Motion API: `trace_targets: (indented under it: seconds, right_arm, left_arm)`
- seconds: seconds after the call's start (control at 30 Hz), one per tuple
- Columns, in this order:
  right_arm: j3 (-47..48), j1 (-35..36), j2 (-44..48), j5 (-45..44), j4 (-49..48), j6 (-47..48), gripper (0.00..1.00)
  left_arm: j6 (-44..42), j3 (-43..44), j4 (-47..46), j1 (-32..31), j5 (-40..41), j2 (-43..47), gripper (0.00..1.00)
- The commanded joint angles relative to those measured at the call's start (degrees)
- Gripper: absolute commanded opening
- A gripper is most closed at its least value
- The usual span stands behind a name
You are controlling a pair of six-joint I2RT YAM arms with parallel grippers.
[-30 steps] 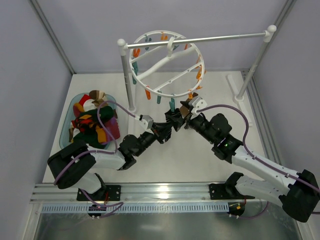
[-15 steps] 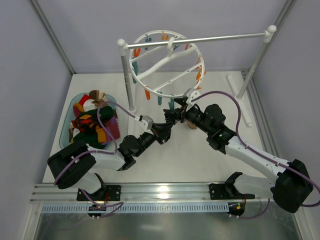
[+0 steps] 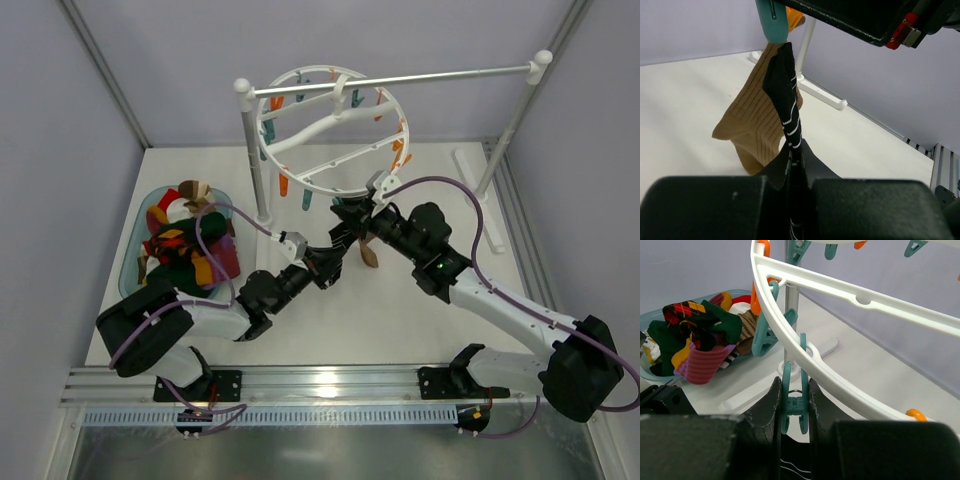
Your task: Remove the socks clipped to the hanger
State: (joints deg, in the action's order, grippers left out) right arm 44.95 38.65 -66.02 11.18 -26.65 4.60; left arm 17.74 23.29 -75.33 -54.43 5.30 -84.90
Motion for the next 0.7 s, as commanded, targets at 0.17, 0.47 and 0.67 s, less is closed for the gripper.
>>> trace_targets:
  seconds: [0.17, 0.47, 0.67]
  right_arm:
    - [1.7, 0.2, -0.1, -2.1, -1.5, -0.1, 0.07]
    - [-7.0, 0.2, 5.8, -8.1, -4.7, -0.9, 0.85]
    - [-12.2, 0.1, 13.9, -13.7, -3.9, -0.3, 1.0]
  left_arm:
    - [-1.2, -0.7, -6.7, -0.3, 0.8, 0.0, 0.0]
    - [-4.6, -4.1, 5.0, 1.3, 14.1, 6.8, 0.0]
    - [1.4, -5.6, 23.2, 14.8, 16.4, 17.5, 0.0]
